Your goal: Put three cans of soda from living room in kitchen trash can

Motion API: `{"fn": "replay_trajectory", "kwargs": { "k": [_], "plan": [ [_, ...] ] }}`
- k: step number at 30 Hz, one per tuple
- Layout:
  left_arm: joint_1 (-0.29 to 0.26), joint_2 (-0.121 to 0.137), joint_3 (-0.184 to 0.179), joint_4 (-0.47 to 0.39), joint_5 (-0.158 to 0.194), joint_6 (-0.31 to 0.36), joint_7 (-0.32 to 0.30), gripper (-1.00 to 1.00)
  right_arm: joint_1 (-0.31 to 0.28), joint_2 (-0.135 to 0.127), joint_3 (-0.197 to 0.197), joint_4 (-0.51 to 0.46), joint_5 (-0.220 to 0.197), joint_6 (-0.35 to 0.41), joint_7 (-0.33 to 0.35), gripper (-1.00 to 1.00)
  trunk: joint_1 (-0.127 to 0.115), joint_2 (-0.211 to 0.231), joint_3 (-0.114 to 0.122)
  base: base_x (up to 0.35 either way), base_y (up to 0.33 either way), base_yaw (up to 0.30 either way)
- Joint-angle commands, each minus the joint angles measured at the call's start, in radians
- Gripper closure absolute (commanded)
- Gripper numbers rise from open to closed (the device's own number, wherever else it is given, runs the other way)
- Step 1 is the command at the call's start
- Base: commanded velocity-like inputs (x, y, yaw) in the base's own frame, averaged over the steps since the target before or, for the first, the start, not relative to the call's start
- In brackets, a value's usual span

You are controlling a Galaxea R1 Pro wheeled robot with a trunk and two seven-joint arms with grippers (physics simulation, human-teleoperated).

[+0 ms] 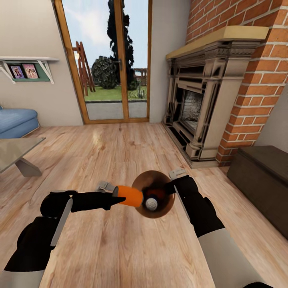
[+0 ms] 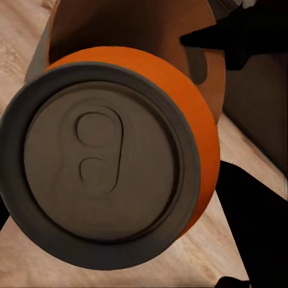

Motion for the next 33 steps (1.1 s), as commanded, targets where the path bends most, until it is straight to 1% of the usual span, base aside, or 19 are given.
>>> {"fn": "replay_trajectory", "kwargs": {
  "k": [1, 6, 9, 13, 17, 21, 23, 28, 33],
  "plan": [
    [0.0, -0.001, -0.009, 0.001, -0.003, 0.0, 0.0, 1.0, 0.0, 0.001, 0.001, 0.0, -0.006, 0.0, 0.005, 1.0, -0.004, 0.007, 0.003, 0.0, 0.0, 0.0],
    [0.0, -0.002, -0.026, 0.002, -0.006, 0.0, 0.0, 1.0, 0.0, 0.002, 0.002, 0.001, -0.007, 0.0, 0.005, 1.0, -0.023, 0.042, 0.019, 0.0, 0.0, 0.0],
    [0.0, -0.003, -0.04, 0.004, -0.008, 0.0, 0.005, 1.0, 0.0, 0.005, 0.004, 0.001, -0.008, 0.0, 0.006, 1.0, -0.023, 0.042, 0.019, 0.0, 0.0, 0.0],
    [0.0, -0.004, -0.044, 0.007, -0.012, 0.0, 0.011, 1.0, 0.0, 0.014, 0.005, 0.001, -0.01, 0.0, 0.007, 1.0, -0.023, 0.042, 0.019, 0.0, 0.0, 0.0],
    [0.0, -0.005, -0.046, 0.008, -0.012, 0.0, 0.041, 1.0, 0.0, 0.018, 0.006, 0.001, -0.014, 0.0, 0.011, 1.0, -0.023, 0.042, 0.019, 0.0, 0.0, 0.0],
    [-0.001, -0.005, -0.049, 0.009, -0.012, 0.0, 0.059, 1.0, 0.0, 0.021, 0.027, 0.002, -0.018, 0.0, 0.015, 1.0, -0.023, 0.042, 0.019, 0.0, 0.0, 0.0],
    [-0.001, -0.005, -0.049, 0.009, -0.012, 0.0, 0.061, 1.0, 0.0, 0.024, 0.031, 0.002, -0.019, 0.0, 0.016, 1.0, -0.023, 0.042, 0.019, 0.0, 0.0, 0.0],
    [0.0, -0.006, -0.05, 0.01, -0.011, 0.0, 0.064, 1.0, 0.0, 0.046, 0.042, 0.002, -0.02, 0.0, 0.018, 1.0, -0.023, 0.042, 0.019, 0.0, 0.0, 0.0],
    [0.0, -0.01, -0.057, 0.011, -0.012, 0.0, 0.066, 1.0, 0.0, 0.055, 0.06, 0.002, -0.02, 0.0, 0.018, 1.0, -0.023, 0.042, 0.019, 0.0, 0.0, 0.0]
  ]
}}
